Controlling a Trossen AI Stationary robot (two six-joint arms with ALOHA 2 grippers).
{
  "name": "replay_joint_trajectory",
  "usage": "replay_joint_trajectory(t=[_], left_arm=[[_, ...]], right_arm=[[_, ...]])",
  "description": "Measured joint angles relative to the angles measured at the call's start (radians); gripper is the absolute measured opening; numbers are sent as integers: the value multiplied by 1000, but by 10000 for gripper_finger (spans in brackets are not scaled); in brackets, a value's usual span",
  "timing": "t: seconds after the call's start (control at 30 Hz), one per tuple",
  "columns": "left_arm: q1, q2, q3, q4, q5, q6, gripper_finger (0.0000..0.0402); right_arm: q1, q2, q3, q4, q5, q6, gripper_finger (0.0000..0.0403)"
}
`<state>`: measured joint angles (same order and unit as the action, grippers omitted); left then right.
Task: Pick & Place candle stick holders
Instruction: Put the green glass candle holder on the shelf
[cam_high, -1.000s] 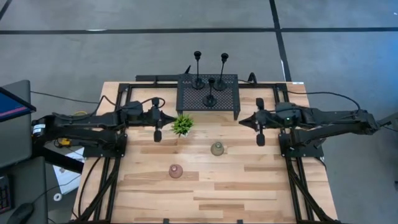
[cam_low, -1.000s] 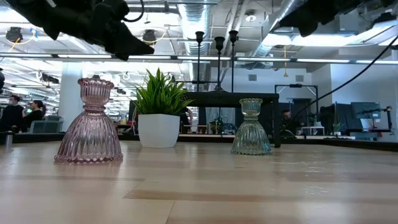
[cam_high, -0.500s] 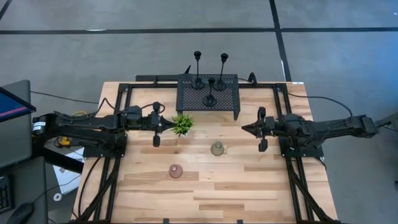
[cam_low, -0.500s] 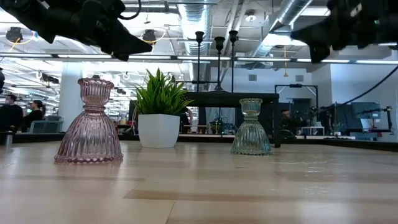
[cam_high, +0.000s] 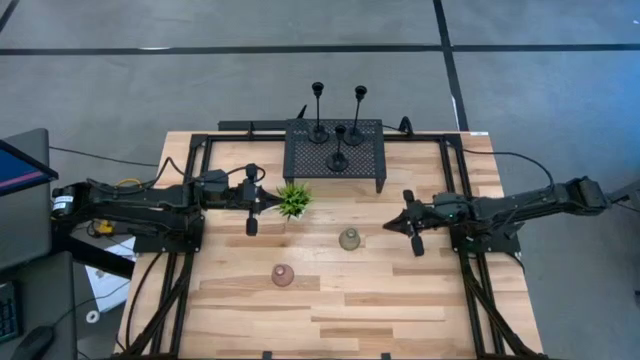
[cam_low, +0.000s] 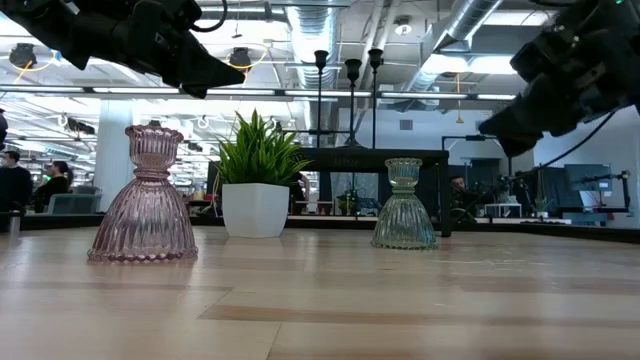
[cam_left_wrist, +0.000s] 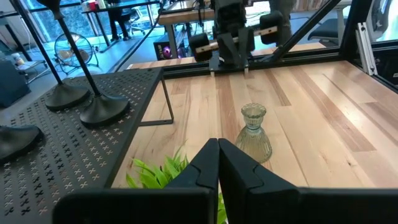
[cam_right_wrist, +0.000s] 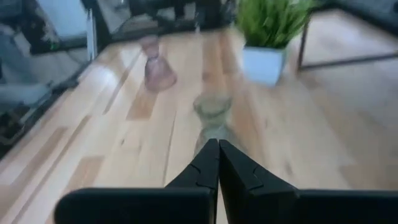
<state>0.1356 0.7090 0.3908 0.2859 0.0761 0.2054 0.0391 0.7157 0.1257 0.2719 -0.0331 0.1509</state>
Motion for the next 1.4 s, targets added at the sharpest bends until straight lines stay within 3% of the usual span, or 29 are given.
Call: replay_joint_trajectory(t=[0.3, 0.6, 0.77, 1.1, 1.4], left_arm=[[0, 0, 0, 0, 0, 0, 6], [0, 0, 0, 0, 0, 0, 6], [0, 0, 0, 0, 0, 0, 5], [0, 1, 0, -2, 0, 0, 5], [0, 1, 0, -9, 0, 0, 4]], right_arm=[[0, 177, 0, 32, -23, 0, 0], [-1, 324, 1, 309, -15, 0, 17], [-1, 433, 8, 323, 20, 41, 87], [1, 650, 109, 432, 33, 101, 271], [32, 822, 217, 432, 14, 127, 337]])
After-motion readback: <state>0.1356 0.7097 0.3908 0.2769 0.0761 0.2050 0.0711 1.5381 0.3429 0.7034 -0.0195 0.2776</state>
